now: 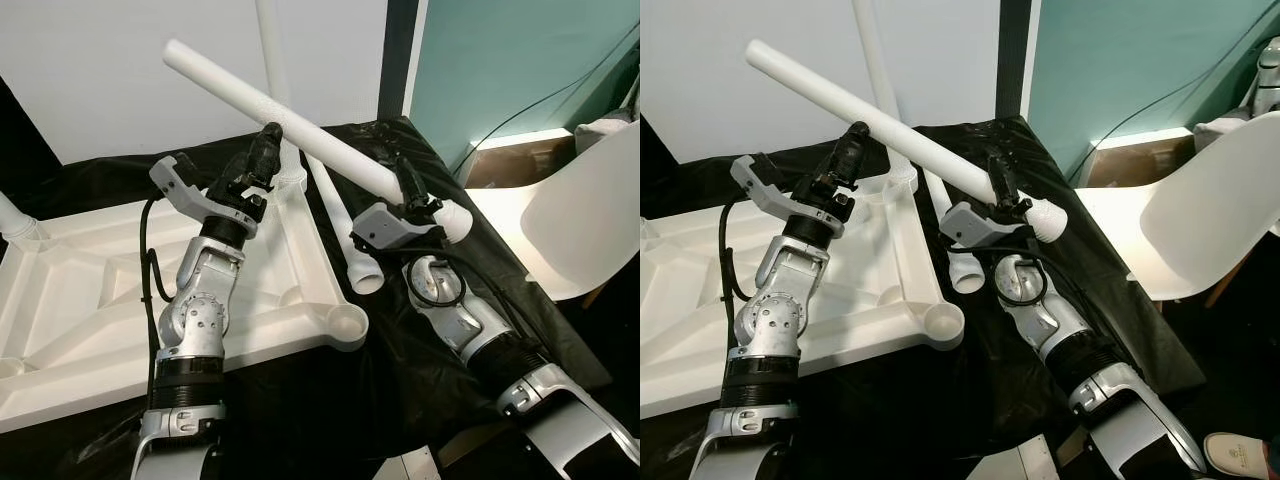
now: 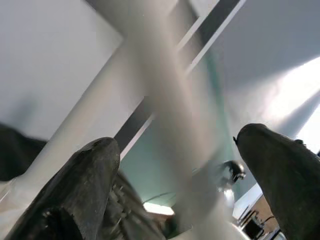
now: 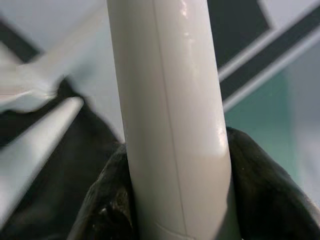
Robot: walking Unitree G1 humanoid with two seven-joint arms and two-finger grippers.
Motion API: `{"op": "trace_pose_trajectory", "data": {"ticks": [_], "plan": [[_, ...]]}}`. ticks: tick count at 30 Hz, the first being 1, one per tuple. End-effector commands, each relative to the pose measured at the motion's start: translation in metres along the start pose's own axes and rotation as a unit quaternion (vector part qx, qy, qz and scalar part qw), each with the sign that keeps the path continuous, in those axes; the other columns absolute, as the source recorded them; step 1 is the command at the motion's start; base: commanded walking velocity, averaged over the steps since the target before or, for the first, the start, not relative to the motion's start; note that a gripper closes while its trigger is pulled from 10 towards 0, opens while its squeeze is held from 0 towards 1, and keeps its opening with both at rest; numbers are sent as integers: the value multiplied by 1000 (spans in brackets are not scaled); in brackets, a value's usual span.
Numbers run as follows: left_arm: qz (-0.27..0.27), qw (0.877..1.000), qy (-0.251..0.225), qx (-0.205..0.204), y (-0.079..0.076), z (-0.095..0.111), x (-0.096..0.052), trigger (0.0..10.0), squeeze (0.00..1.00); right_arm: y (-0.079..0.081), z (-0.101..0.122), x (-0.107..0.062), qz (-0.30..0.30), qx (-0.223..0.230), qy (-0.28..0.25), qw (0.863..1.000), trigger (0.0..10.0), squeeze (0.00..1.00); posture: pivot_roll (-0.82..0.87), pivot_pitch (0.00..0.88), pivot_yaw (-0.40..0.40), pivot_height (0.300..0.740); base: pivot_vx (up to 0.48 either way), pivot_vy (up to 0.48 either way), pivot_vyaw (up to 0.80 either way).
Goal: Building children table
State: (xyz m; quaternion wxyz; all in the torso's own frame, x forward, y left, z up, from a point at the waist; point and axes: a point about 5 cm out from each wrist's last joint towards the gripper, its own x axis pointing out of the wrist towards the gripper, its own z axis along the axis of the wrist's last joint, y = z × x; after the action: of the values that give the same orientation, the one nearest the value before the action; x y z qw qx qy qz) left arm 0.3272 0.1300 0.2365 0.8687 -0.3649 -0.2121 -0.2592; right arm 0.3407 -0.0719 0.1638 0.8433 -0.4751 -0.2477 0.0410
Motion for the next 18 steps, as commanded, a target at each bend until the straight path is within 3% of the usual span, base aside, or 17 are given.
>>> {"op": "trace_pose_trajectory", "data": {"ticks": [1,11,18], "plan": [[-60,998,-11,15,-11,4,4,10000,0,4,5,1,9,2,-13,1000,10000,0,-65,0,45,740,0,0,0],[-72,997,-21,4,-10,8,1,10000,0,6,5,3,6,2,-12,1000,10000,0,-58,0,46,740,0,0,0],[-48,999,-2,24,-7,1,5,10000,0,13,22,-5,20,-2,-84,996,10000,0,-64,0,49,740,0,0,0]]}}
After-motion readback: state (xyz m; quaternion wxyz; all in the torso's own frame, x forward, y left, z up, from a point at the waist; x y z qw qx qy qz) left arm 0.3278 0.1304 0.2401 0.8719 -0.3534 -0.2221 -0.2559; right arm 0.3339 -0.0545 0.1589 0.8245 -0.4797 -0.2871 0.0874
